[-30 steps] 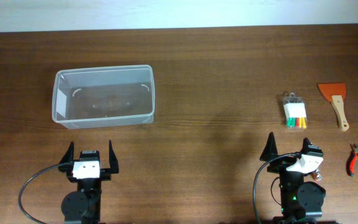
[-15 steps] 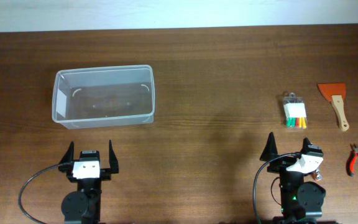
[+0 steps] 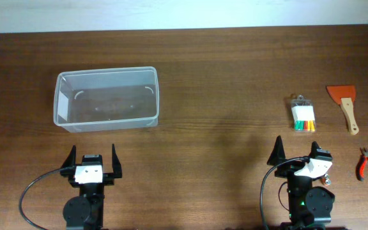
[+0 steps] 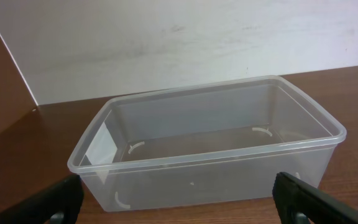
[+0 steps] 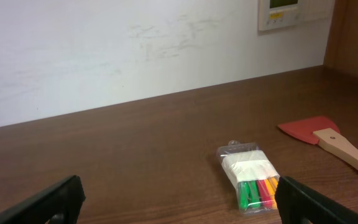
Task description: Pack container
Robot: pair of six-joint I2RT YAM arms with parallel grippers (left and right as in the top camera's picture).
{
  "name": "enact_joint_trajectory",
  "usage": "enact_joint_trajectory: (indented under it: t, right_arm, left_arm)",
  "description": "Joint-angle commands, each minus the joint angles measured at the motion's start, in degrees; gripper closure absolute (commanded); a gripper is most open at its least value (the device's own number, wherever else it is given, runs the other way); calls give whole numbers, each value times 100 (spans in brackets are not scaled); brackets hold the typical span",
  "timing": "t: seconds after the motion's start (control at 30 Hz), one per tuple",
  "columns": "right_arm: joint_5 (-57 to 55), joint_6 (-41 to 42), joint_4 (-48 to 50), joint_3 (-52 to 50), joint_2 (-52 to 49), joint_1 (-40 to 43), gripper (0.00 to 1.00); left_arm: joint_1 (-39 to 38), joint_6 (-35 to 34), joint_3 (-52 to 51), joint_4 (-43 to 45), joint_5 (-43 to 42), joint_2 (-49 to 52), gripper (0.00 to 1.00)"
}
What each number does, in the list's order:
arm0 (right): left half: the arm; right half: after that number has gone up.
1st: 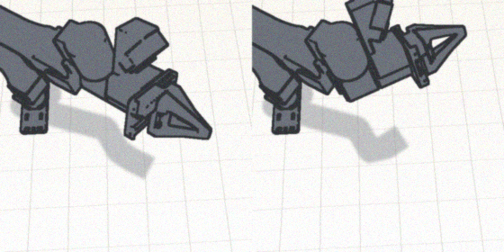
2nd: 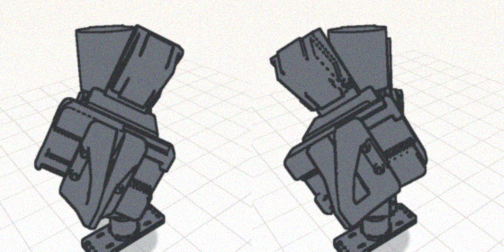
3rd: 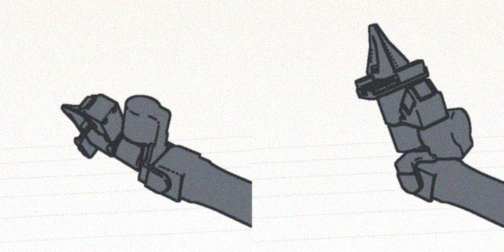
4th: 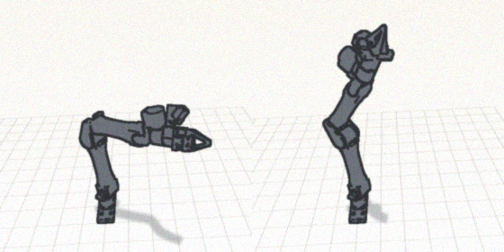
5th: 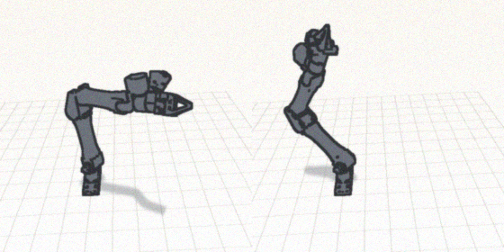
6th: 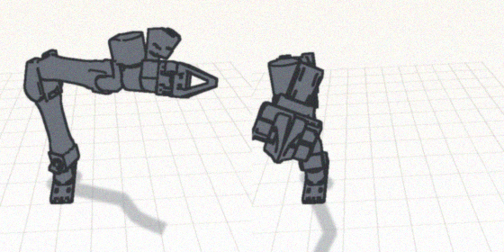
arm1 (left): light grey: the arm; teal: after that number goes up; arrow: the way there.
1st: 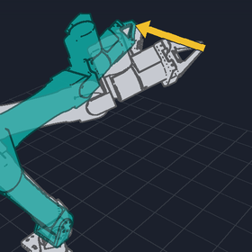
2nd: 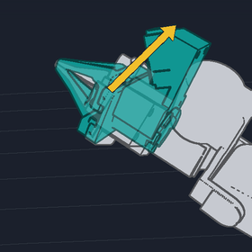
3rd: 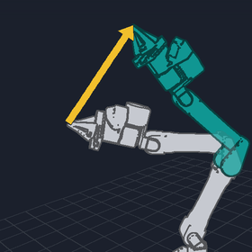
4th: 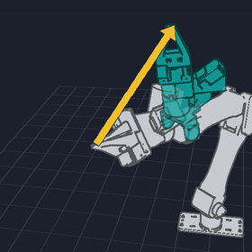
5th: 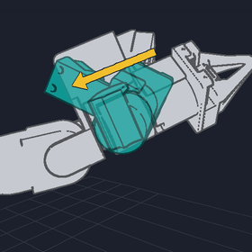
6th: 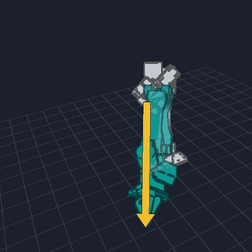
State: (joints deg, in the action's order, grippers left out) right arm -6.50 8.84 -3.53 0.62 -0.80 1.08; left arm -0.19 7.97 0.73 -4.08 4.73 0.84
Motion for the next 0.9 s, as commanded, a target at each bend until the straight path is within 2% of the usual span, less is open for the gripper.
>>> enact_joint_trajectory:
  t: [0.0,0.23,0.4,0.47,0.67,0.87]
  right_arm:
    - [11,20,-50,-31,59,-28,1]
    - [232,22,-55,-31,52,-28,1]
    - [953,59,-46,-31,52,-33,1]
    - [1211,317,-44,-31,50,-33,1]
    - [2013,341,-9,94,44,-33,1]
    - [2330,337,-173,780,-173,-33,1]
  left_arm:
    - [37,90,-24,-7,63,-50,1]
    - [37,94,-24,17,238,-50,1]
    - [37,98,-24,26,442,-50,1]
    - [37,118,-24,26,446,-50,1]
    - [37,116,4,63,-94,-50,1]
    - [37,116,483,-57,-1040,-42,1]
